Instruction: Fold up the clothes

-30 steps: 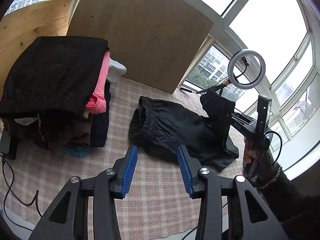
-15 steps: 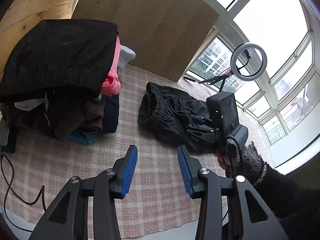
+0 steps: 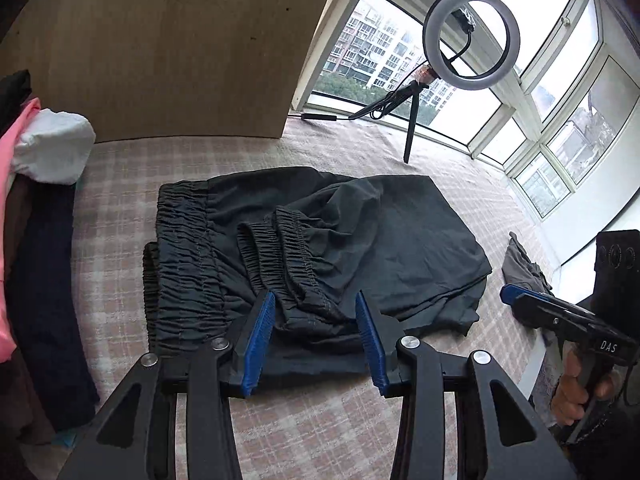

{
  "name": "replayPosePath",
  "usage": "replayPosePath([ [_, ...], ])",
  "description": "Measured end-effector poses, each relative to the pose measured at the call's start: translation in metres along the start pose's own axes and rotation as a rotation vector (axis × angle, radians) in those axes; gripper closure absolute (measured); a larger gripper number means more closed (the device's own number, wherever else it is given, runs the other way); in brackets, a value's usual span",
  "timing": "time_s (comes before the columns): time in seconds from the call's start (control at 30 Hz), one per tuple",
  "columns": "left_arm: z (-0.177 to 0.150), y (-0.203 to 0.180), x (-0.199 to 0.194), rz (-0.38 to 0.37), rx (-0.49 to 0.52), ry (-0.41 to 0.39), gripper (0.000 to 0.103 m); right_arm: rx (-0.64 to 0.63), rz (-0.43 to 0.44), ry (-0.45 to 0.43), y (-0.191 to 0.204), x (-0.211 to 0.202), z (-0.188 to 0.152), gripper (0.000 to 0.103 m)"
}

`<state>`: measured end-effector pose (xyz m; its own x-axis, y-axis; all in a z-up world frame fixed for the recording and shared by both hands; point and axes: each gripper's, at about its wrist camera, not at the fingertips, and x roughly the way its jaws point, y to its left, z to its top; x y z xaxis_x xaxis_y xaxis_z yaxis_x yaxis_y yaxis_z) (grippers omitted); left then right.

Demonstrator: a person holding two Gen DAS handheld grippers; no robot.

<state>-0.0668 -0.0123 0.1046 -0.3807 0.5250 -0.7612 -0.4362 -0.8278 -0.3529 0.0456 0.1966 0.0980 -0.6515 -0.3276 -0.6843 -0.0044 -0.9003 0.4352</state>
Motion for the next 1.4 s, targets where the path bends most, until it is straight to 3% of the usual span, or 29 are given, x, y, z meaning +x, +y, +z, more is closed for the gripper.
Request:
replayPosePath([
  [0.1, 0.012, -0.020, 0.040, 0.133, 0.112, 0.051, 0.061, 0.106, -0.110, -0.033, -0.044, -0.026, -0.006, 0.063],
  [0.2, 0.008, -0.027, 0.068, 0.218, 0.163, 0.120, 0.061, 0.190, -0.159, -0.065, -0.072, -0.045, -0.016, 0.063],
  [0.23, 0.005, -0.027, 0.074, 0.251, 0.171, 0.134, 0.063, 0.209, -0.176, -0.076, -0.080, -0.050, -0.019, 0.063],
  [0.27, 0.003, -0.024, 0.076, 0.261, 0.163, 0.135, 0.073, 0.227, -0.193, -0.086, -0.087, -0.055, -0.023, 0.063],
  [0.37, -0.002, -0.016, 0.062, 0.252, 0.097, 0.070, 0.078, 0.261, -0.206, -0.094, -0.104, -0.061, -0.028, 0.063],
  [0.47, -0.008, -0.011, 0.042, 0.316, 0.074, 0.003, 0.078, 0.271, -0.212, -0.092, -0.119, -0.060, -0.025, 0.063],
  [0.6, -0.013, 0.004, 0.045, 0.343, 0.010, 0.043, 0.072, 0.288, -0.209, -0.091, -0.136, -0.053, -0.012, 0.063],
  [0.7, -0.013, 0.007, 0.033, 0.349, -0.056, 0.004, 0.066, 0.288, -0.202, -0.074, -0.152, -0.043, 0.002, 0.063],
  [0.83, -0.008, -0.016, 0.009, 0.451, -0.032, -0.078, 0.067, 0.247, -0.268, -0.030, -0.181, -0.032, 0.022, 0.072],
  [0.9, -0.007, -0.029, -0.004, 0.519, -0.006, -0.112, 0.063, 0.233, -0.245, -0.011, -0.202, -0.036, 0.025, 0.072],
  [0.97, -0.006, -0.037, -0.014, 0.576, -0.012, -0.131, 0.058, 0.158, -0.300, 0.019, -0.220, -0.039, 0.024, 0.072],
  [1.07, 0.006, -0.054, -0.017, 0.466, -0.080, -0.117, 0.058, 0.091, -0.285, 0.062, -0.248, -0.040, 0.018, 0.072],
  [1.17, 0.033, -0.106, 0.015, 0.331, -0.032, -0.074, 0.058, 0.040, -0.219, 0.087, -0.266, -0.043, 0.014, 0.072],
  [1.27, 0.061, -0.171, 0.072, 0.190, 0.060, 0.002, 0.057, -0.068, -0.156, 0.116, -0.270, -0.044, 0.013, 0.072],
  [1.33, 0.077, -0.203, 0.119, 0.098, 0.069, 0.080, 0.057, -0.138, -0.116, 0.139, -0.270, -0.044, 0.012, 0.072],
  [1.4, 0.090, -0.226, 0.167, 0.062, 0.068, 0.150, 0.057, -0.175, -0.080, 0.160, -0.273, -0.040, 0.013, 0.072],
])
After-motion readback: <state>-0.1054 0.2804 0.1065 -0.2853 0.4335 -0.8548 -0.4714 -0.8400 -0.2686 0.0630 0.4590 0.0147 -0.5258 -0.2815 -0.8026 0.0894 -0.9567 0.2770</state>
